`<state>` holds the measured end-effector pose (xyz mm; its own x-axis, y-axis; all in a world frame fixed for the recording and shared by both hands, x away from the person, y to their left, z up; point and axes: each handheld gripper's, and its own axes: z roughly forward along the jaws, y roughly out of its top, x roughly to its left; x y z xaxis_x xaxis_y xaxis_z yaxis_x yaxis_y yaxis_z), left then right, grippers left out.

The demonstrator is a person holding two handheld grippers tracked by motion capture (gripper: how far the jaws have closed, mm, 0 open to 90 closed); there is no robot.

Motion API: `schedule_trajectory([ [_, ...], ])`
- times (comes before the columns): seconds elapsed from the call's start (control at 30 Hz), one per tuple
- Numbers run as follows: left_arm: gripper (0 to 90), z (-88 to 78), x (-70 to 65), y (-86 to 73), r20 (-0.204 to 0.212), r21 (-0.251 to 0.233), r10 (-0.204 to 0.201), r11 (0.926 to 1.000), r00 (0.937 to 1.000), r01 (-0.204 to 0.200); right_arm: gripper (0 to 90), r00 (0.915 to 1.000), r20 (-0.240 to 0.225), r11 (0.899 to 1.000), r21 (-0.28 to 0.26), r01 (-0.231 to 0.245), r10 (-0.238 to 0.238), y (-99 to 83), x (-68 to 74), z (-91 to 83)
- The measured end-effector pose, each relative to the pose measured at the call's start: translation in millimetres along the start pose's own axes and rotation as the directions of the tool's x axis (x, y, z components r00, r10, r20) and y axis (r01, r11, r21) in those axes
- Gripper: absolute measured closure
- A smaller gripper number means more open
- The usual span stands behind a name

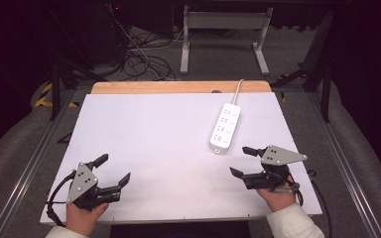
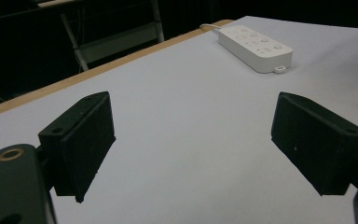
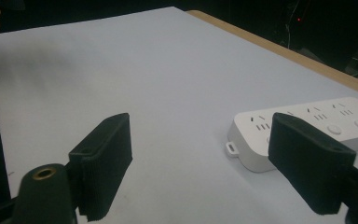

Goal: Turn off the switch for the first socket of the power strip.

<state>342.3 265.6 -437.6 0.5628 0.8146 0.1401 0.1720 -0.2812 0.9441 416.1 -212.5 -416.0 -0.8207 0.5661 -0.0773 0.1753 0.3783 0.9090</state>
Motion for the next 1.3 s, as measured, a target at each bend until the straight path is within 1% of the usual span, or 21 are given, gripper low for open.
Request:
schedule_trajectory([
  [0.17,13.8,-0.3,0.2,0.3,-0.003,0.002,0.008,1.0,1.0,-0.008,22.5,1.0,-0.003,1.0,-0.005,0.0,0.0,8.3,-3.5,1.2],
  [0.27,13.8,-0.2,-0.2,0.2,-0.001,0.002,0.003,1.0,1.0,-0.003,22.7,1.0,-0.003,1.0,-0.004,0.005,-0.005,11.2,-4.7,2.1],
  [0.33,13.8,-0.5,0.2,0.3,-0.003,0.002,0.009,1.0,1.0,-0.009,23.0,1.0,0.001,1.0,0.001,0.007,-0.007,15.5,-6.4,3.2],
  [0.5,13.8,-0.6,0.0,0.2,0.0,0.002,0.004,1.0,1.0,-0.004,23.5,1.0,0.005,1.0,0.007,0.004,-0.004,21.1,-10.2,3.8],
  [0.57,13.8,-0.6,0.2,0.3,-0.002,0.003,0.009,1.0,1.0,-0.009,23.8,0.9999,0.009,1.0,0.015,0.009,-0.009,25.1,-12.7,4.8],
  [0.63,13.8,-0.4,-0.2,0.1,-0.001,0.002,0.004,1.0,1.0,-0.004,24.3,0.9999,0.01,1.0,0.023,0.014,-0.014,28.3,-14.1,5.4],
  [0.67,13.8,-0.6,0.2,0.3,-0.002,0.003,0.009,1.0,1.0,-0.009,24.5,0.9998,0.009,1.0,0.025,0.016,-0.016,29.5,-14.6,5.6],
  [0.73,13.8,-0.6,-0.1,0.2,-0.001,0.002,0.004,1.0,1.0,-0.004,24.7,0.9998,0.011,0.999,0.027,0.018,-0.018,31.1,-15.0,5.8],
  [0.77,13.8,-0.6,-0.2,0.2,-0.001,0.002,0.004,1.0,1.0,-0.004,25.2,0.9996,0.012,0.999,0.034,0.024,-0.025,35.3,-15.3,5.9],
  [0.83,13.8,-0.6,-0.2,0.2,-0.001,0.002,0.004,1.0,1.0,-0.004,25.8,0.9994,0.012,0.999,0.032,0.032,-0.032,38.6,-15.6,5.7],
  [1.0,13.8,-1.0,-0.1,0.2,-0.001,0.002,0.006,1.0,1.0,-0.006,27.5,0.9995,0.012,0.999,0.033,0.03,-0.031,43.5,-17.5,6.2],
  [1.1,13.8,-1.1,0.0,0.3,0.0,0.002,0.007,1.0,1.0,-0.007,31.6,0.9994,0.013,0.999,0.039,0.031,-0.031,48.1,-20.6,7.3],
  [1.17,13.8,-1.1,-0.1,0.3,0.0,0.003,0.007,1.0,1.0,-0.007,36.6,0.9994,0.017,0.998,0.046,0.031,-0.032,51.7,-23.2,8.0],
  [1.2,13.8,-1.1,-0.1,0.3,0.0,0.003,0.007,1.0,1.0,-0.007,36.6,0.9994,0.017,0.998,0.046,0.031,-0.032,51.7,-23.2,8.0],
  [1.23,13.8,-1.2,-0.1,0.3,-0.001,0.003,0.008,1.0,1.0,-0.008,40.1,0.9993,0.02,0.998,0.049,0.03,-0.031,53.0,-24.1,8.2],
  [1.27,13.8,-1.2,-0.1,0.3,-0.001,0.002,0.008,1.0,1.0,-0.008,50.0,0.999,0.033,0.998,0.059,0.029,-0.031,56.4,-26.9,9.2],
  [1.3,13.8,-1.2,0.0,0.3,-0.001,0.002,0.008,1.0,1.0,-0.008,54.7,0.9981,0.046,0.997,0.064,0.038,-0.041,57.4,-27.8,9.6],
])
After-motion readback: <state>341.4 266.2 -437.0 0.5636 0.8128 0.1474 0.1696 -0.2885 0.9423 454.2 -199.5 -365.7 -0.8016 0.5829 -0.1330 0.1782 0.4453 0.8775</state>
